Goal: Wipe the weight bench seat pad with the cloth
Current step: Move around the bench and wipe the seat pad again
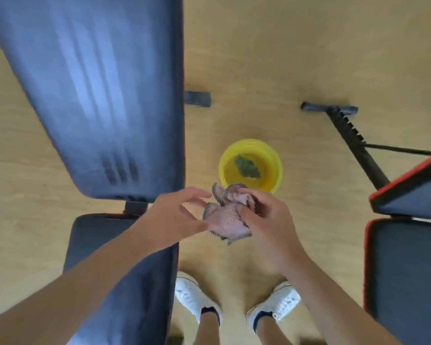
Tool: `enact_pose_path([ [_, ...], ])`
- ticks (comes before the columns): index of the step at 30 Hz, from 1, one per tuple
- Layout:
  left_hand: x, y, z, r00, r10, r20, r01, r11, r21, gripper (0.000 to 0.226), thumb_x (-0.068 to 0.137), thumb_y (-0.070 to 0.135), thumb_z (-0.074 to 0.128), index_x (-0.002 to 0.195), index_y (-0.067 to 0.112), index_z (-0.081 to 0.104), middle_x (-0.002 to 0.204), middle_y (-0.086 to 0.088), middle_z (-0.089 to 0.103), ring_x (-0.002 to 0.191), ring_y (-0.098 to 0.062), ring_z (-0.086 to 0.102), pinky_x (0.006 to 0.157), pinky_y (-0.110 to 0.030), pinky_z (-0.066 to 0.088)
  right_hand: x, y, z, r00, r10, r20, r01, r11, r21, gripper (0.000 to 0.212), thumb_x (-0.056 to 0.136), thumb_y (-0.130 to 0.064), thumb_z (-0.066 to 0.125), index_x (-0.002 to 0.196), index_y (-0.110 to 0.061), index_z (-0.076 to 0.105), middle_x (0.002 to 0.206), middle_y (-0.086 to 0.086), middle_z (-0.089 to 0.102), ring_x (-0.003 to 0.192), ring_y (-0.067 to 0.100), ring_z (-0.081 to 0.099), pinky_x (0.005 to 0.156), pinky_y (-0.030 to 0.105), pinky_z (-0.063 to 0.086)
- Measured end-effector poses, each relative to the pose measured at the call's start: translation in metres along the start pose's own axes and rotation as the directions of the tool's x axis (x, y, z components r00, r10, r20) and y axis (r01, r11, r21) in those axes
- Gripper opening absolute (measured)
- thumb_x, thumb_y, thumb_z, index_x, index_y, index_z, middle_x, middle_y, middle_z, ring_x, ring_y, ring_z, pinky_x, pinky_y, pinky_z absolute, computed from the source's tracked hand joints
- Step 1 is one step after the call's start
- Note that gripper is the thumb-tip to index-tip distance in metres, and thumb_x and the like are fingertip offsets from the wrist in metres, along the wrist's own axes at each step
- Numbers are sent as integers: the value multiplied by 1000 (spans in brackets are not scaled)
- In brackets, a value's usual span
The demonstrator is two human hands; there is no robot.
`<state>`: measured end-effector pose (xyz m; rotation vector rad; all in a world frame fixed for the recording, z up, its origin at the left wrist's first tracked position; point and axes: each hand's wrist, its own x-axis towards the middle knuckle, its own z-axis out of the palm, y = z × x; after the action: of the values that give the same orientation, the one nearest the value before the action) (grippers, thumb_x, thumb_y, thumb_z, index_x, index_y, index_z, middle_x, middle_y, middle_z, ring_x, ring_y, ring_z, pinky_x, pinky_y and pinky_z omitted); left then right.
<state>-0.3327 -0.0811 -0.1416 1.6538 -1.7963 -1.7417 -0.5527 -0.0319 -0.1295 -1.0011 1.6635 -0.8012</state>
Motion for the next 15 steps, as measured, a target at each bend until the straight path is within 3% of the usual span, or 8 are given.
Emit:
enact_pose_path([
  [2,28,34,40,999,-30,34,32,998,-47,56,64,29,90,115,38,70,104,2,77,65,-20,74,67,-32,58,-4,8,-51,994,83,76,-100,959,265,43,78,0,78,104,-34,77,103,-4,78,98,9,72,76,20,58],
  [3,40,51,61,997,-35,62,39,997,-70,55,64,21,91,115,33,71,102,-5,78,64,-24,71,68,-37,57,-7,14,-75,991,93,97,-119,943,311,43,74,-2,81,105,-32,75,104,0,78,97,11,72,75,24,60],
  [4,53,68,82,995,-31,94,38,997,-71,55,64,20,90,115,29,72,101,-9,79,68,-26,70,72,-41,57,-11,22,-98,994,92,65,-107,956,273,43,72,-5,84,104,-31,73,103,2,75,94,8,71,75,27,59],
  [6,75,101,125,987,-5,164,9,1000,-22,55,64,30,85,117,34,71,101,-1,79,81,-22,77,77,-41,59,-20,48,-142,988,96,-122,-95,995,14,47,72,-10,87,105,-39,69,97,-4,66,85,-5,64,71,14,54],
  [9,98,155,191,935,56,352,-94,991,93,47,70,42,78,113,54,64,101,18,73,85,-7,76,69,-26,59,-36,81,-209,936,115,-332,-164,979,-123,41,80,-1,78,110,-29,72,90,-7,61,77,-6,59,63,4,44],
  [12,112,200,262,857,88,508,-236,943,235,46,79,42,75,122,50,59,109,22,71,87,2,75,76,-27,61,-61,115,-276,871,192,-451,-270,956,-114,40,84,2,65,95,-36,68,82,-8,61,70,9,56,59,12,45],
  [15,135,222,331,809,107,578,-393,829,397,51,79,49,70,128,41,57,118,22,70,90,4,72,80,-30,60,-92,165,-332,766,229,-601,-380,915,-137,43,86,-1,64,109,-37,64,97,-6,68,84,15,65,69,28,56],
])
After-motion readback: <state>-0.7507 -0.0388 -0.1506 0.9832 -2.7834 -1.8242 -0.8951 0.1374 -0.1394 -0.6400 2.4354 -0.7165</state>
